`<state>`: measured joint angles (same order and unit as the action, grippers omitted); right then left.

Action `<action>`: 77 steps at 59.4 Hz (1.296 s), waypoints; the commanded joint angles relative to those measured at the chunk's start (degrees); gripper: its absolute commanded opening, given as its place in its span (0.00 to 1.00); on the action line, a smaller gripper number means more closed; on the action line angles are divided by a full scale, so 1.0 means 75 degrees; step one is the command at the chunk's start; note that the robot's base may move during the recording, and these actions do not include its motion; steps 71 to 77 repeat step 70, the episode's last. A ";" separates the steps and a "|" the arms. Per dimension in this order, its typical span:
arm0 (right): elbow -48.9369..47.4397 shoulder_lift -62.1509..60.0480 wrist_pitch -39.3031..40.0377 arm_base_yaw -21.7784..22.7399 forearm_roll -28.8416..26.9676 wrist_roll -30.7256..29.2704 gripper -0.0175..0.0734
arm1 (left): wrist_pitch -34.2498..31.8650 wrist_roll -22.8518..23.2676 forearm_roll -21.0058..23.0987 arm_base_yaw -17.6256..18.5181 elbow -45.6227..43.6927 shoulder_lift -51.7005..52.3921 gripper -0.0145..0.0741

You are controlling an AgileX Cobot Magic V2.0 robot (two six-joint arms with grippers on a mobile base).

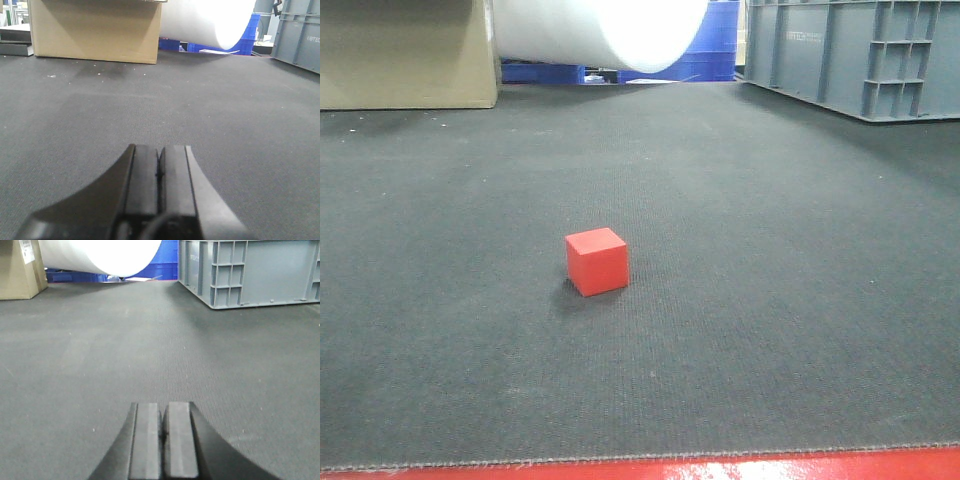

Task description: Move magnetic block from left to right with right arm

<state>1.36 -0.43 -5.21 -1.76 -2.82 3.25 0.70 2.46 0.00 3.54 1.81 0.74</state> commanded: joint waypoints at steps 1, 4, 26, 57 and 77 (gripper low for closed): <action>0.0021 -0.0160 0.0789 0.0078 -0.0011 -0.0078 0.27 | -0.0673 0.0033 0.0000 -0.0001 0.0064 0.0087 0.03; 0.0014 -0.0160 0.0695 0.0082 -0.0011 -0.0078 0.27 | -0.0673 0.0033 0.0000 -0.0001 0.0064 0.0087 0.03; 0.0013 -0.0160 0.0738 0.0081 -0.0011 -0.0078 0.27 | -0.0673 0.0033 0.0000 -0.0001 0.0064 0.0087 0.03; 0.0013 -0.0160 0.0695 0.0081 -0.0011 -0.0071 0.27 | -0.0673 0.0033 0.0000 -0.0001 0.0064 0.0087 0.03; 0.0013 -0.0160 0.0695 0.0081 -0.0011 -0.0071 0.27 | -0.0673 0.0033 0.0000 -0.0001 0.0064 0.0087 0.03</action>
